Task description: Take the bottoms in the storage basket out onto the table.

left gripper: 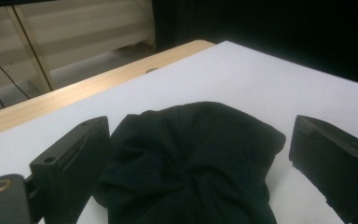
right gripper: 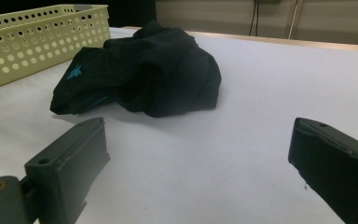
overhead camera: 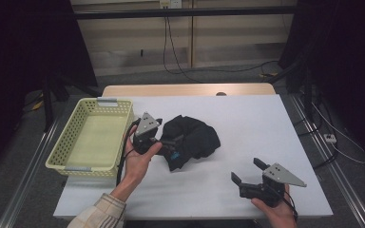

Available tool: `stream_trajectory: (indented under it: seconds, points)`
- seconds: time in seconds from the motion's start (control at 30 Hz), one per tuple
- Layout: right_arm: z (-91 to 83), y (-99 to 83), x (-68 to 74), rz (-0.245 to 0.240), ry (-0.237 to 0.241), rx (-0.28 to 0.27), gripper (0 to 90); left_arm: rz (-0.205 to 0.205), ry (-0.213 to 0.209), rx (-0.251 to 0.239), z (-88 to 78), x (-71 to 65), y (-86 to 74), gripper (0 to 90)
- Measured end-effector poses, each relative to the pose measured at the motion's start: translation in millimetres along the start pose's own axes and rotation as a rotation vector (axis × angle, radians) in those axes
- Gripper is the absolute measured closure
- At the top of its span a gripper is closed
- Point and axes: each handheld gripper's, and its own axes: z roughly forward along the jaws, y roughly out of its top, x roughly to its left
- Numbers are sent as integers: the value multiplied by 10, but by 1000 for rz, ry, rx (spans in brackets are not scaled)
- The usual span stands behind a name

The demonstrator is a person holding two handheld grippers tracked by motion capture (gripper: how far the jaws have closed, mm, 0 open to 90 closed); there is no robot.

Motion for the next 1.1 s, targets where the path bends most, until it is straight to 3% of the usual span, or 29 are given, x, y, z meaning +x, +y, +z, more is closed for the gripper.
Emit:
stream_trajectory:
  seconds: [0.1,0.4,0.47,0.7,0.83,1.1]
  points:
    - [-4,0,8,3,1,-1,45,9,54,12,-82,22,-28,46]
    - [-14,3,5,0,-2,-2,45,7,38,38,-254,56,-67,59]
    - [-13,2,7,1,1,0,45,-6,13,59,-297,29,-73,73]
    - [-17,2,11,-1,4,-1,45,51,62,65,-471,-32,-117,72]
    - [-16,2,12,-1,3,-1,46,46,47,61,-564,-53,-154,73]
    - [-10,1,15,0,3,-1,46,25,63,59,-680,-5,-183,76]
